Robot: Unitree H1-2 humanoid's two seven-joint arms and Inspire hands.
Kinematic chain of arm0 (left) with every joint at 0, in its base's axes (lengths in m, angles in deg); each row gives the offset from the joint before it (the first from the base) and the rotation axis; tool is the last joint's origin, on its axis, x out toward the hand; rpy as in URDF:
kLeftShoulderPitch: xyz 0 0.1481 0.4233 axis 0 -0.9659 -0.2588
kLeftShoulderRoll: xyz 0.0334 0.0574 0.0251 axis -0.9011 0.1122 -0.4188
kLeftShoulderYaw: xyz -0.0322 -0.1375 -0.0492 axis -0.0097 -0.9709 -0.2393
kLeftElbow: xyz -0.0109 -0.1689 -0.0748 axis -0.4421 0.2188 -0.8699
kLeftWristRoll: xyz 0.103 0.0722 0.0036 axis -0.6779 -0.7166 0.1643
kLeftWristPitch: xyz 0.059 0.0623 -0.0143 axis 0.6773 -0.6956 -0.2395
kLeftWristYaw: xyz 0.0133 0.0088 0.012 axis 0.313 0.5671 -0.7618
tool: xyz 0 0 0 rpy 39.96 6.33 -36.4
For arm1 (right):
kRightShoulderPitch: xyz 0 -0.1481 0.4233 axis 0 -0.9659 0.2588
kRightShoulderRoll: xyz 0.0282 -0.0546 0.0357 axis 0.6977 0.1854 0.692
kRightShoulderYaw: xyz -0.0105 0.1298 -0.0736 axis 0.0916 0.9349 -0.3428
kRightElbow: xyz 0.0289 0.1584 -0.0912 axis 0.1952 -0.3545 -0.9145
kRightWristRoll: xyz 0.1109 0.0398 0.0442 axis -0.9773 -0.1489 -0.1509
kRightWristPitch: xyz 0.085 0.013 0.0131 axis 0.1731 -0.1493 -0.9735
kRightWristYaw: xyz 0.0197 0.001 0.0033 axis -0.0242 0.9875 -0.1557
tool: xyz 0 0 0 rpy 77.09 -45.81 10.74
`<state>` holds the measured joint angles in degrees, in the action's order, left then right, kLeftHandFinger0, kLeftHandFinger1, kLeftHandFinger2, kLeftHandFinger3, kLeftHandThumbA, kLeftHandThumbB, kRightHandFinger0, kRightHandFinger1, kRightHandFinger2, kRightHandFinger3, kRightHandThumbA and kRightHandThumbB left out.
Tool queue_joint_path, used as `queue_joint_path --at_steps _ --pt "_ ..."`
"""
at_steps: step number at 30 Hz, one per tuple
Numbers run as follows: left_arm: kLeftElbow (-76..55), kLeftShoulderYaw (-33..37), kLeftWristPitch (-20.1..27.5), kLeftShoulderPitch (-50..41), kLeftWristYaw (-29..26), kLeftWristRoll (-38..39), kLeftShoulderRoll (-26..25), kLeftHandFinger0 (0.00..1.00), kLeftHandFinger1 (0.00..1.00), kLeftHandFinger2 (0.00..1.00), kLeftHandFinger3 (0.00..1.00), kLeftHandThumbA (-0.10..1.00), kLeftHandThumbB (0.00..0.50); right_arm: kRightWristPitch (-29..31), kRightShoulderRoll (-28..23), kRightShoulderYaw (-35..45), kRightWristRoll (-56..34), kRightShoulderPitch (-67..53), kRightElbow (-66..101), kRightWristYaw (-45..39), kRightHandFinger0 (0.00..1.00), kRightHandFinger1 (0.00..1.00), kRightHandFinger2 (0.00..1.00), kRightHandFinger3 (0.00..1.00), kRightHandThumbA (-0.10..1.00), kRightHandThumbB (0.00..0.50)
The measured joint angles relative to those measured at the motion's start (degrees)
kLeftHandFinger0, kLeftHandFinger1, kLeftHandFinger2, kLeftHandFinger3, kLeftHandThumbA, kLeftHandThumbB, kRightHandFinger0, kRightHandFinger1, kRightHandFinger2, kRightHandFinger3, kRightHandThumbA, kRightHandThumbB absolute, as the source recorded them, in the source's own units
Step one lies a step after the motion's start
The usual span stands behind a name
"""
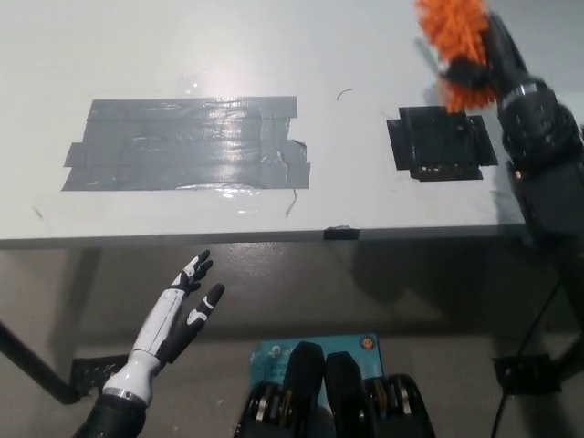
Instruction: A person hands an oraange duster to the robot and the robot grabs it with its right hand and places it on the black marked spot infron tof it on the desk
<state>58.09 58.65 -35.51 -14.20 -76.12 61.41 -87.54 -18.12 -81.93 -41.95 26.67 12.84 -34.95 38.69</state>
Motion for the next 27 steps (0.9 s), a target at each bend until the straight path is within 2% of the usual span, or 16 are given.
queue_joint_path --at_steps 2,3,5,6,7,8,9,10,11,12,13,15,16,18,20,27 --pt "0.13 0.00 0.01 0.00 0.00 0.00 0.00 1.00 1.00 1.00 1.00 0.93 0.109 -0.55 -0.29 -0.46 0.07 -1.39 -0.56 -0.51 0.18 0.69 1.00 1.00 -0.10 0.152" --pt "0.22 0.01 0.04 0.02 0.00 0.00 0.01 1.00 1.00 1.00 1.00 0.93 0.110 -0.72 -0.39 -0.61 0.10 -2.01 -1.09 -0.71 0.18 0.68 1.00 1.00 -0.10 0.167" --pt "0.27 0.01 0.05 0.01 0.00 0.01 0.01 1.00 1.00 1.00 1.00 0.93 0.111 -0.81 -0.43 -0.87 0.18 -2.84 -1.80 -0.97 0.19 0.64 0.94 0.96 -0.10 0.187" --pt "0.31 0.01 0.05 0.01 0.00 0.01 0.01 1.00 1.00 1.00 1.00 0.93 0.110 -0.81 -0.42 -1.05 0.23 -3.06 -2.34 -1.06 0.64 0.71 0.88 0.88 -0.10 0.203" --pt "0.48 0.00 0.08 0.03 0.00 0.01 0.00 1.00 1.00 1.00 1.00 0.93 0.109 -0.82 -0.33 -1.40 0.32 -3.41 -3.76 -1.22 0.79 0.71 0.86 0.85 -0.10 0.204" --pt "0.69 -0.03 0.12 0.04 -0.01 0.01 0.00 1.00 1.00 1.00 1.00 0.94 0.102 -0.77 -0.25 -1.62 0.42 -3.45 -4.83 -1.26 0.66 0.65 0.85 0.85 -0.10 0.203" --pt "0.94 -0.06 0.17 0.05 -0.02 0.01 0.00 1.00 1.00 1.00 1.00 0.96 0.106 -0.70 -0.17 -2.03 0.57 -3.44 -6.48 -1.26 0.46 0.60 0.87 0.86 -0.10 0.198" --pt "1.15 -0.06 0.24 0.06 -0.03 -0.01 0.00 1.00 1.00 1.00 1.00 0.96 0.106 -0.62 -0.10 -2.37 0.79 -3.44 -7.68 -1.28 0.39 0.58 0.84 0.84 -0.10 0.199" --pt "1.28 -0.05 0.27 0.06 -0.04 -0.03 -0.01 1.00 1.00 1.00 1.00 0.96 0.102 -0.58 -0.06 -2.53 0.86 -3.43 -8.33 -1.28 0.38 0.62 0.89 0.97 -0.06 0.215" --pt "1.48 -0.05 0.36 0.06 -0.05 -0.05 0.00 1.00 1.00 1.00 1.00 0.96 0.101 -0.14 0.02 -2.75 0.98 -3.42 -9.24 -1.26 0.35 0.63 0.83 0.92 -0.04 0.217" --pt "1.62 -0.05 0.38 0.06 -0.05 -0.06 -0.01 1.00 1.00 1.00 1.00 0.97 0.118 0.23 0.02 -2.87 1.04 -3.26 -9.72 -1.27 0.78 1.00 1.00 1.00 0.20 0.250" --pt "1.60 -0.04 0.39 0.05 -0.05 -0.06 0.00 1.00 1.00 1.00 1.00 0.97 0.119 0.64 0.03 -2.95 1.02 -2.60 -11.00 -1.82 1.00 1.00 1.00 1.00 0.37 0.263" --pt "1.59 -0.04 0.38 0.04 -0.04 -0.06 0.00 1.00 1.00 1.00 1.00 0.96 0.115 0.68 -0.01 -3.02 0.97 -2.39 -11.40 -2.31 1.00 1.00 1.00 1.00 0.45 0.302" --pt "1.59 -0.04 0.37 0.01 -0.04 -0.05 0.00 1.00 1.00 1.00 1.00 0.94 0.105 0.87 -0.34 -3.53 0.99 -1.96 -11.85 -3.55 1.00 1.00 1.00 1.00 0.59 0.339" --pt "1.59 -0.02 0.38 -0.01 -0.04 -0.05 0.02 1.00 1.00 1.00 1.00 0.94 0.110 1.15 -0.70 -4.04 1.01 -1.87 -11.82 -4.74 1.00 1.00 1.00 1.00 0.63 0.370" --pt "1.75 0.04 0.41 -0.01 -0.05 -0.06 0.21 1.00 1.00 1.00 1.00 0.93 0.106 1.20 -1.90 -5.95 1.66 -1.99 -9.09 -7.71 1.00 1.00 1.00 1.00 0.62 0.376"
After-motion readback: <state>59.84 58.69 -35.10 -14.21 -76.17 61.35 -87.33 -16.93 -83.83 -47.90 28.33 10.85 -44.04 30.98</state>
